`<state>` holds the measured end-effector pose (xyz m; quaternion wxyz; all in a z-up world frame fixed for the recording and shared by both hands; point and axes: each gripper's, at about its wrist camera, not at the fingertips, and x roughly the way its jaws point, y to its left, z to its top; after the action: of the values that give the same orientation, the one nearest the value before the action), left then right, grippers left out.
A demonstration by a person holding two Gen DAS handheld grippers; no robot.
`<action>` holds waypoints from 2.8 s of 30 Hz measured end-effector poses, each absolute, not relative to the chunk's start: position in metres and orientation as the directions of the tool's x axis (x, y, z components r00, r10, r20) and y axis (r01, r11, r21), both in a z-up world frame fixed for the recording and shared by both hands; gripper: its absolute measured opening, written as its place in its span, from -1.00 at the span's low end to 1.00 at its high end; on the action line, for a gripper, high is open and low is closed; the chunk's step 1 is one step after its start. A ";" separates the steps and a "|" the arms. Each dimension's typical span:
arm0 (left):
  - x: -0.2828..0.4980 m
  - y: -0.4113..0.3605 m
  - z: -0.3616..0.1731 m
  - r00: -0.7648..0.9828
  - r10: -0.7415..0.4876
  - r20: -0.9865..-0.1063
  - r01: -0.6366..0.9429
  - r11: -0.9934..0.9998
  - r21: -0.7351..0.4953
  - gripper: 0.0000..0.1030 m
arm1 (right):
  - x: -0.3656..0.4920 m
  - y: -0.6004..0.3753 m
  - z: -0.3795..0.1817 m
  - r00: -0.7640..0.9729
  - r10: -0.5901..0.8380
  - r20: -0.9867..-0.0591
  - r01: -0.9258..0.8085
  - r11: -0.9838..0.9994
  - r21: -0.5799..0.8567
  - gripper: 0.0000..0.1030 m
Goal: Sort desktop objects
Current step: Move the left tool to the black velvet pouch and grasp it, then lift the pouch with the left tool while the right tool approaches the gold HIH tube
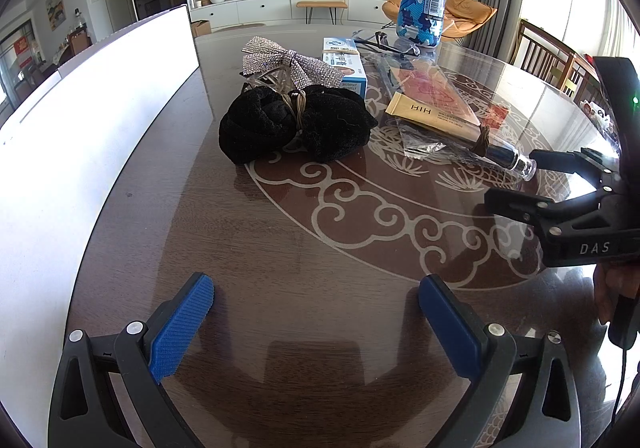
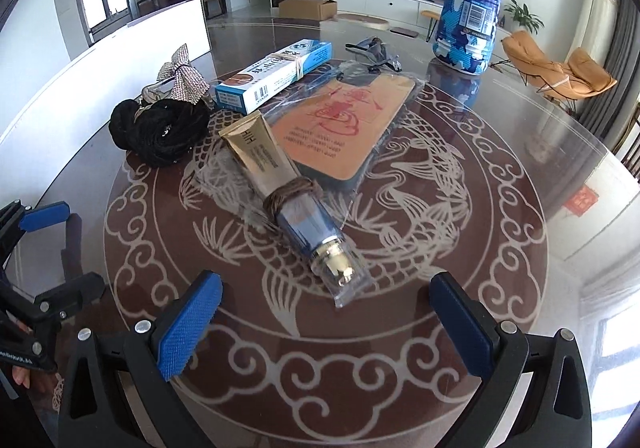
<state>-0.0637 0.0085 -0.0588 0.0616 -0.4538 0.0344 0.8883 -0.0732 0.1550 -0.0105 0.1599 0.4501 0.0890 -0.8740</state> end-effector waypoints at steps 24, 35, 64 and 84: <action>-0.085 0.001 -0.056 -0.503 0.099 -0.859 -0.194 -0.981 0.001 1.00 | -0.083 0.145 -0.009 -0.542 -0.207 -0.814 0.370 -0.929 -0.010 1.00; -0.164 0.005 -0.009 -0.597 0.099 -0.796 -0.301 -0.948 0.108 1.00 | -0.083 0.145 -0.009 -0.542 -0.208 -0.814 0.370 -0.929 -0.009 1.00; -0.116 0.000 -0.029 -0.502 0.202 -0.841 -0.440 -0.897 0.047 0.59 | -0.083 0.145 -0.009 -0.542 -0.208 -0.814 0.371 -0.929 -0.009 1.00; -0.091 -0.030 -0.009 -0.467 0.296 -0.833 -0.368 -0.922 -0.122 0.59 | -0.083 0.145 -0.009 -0.542 -0.209 -0.814 0.371 -0.929 -0.009 1.00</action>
<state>-0.0911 -0.0303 -0.0087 0.1941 -0.4784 0.0375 0.8556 -0.0828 0.1453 -0.0087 0.1659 0.4490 0.0905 -0.8733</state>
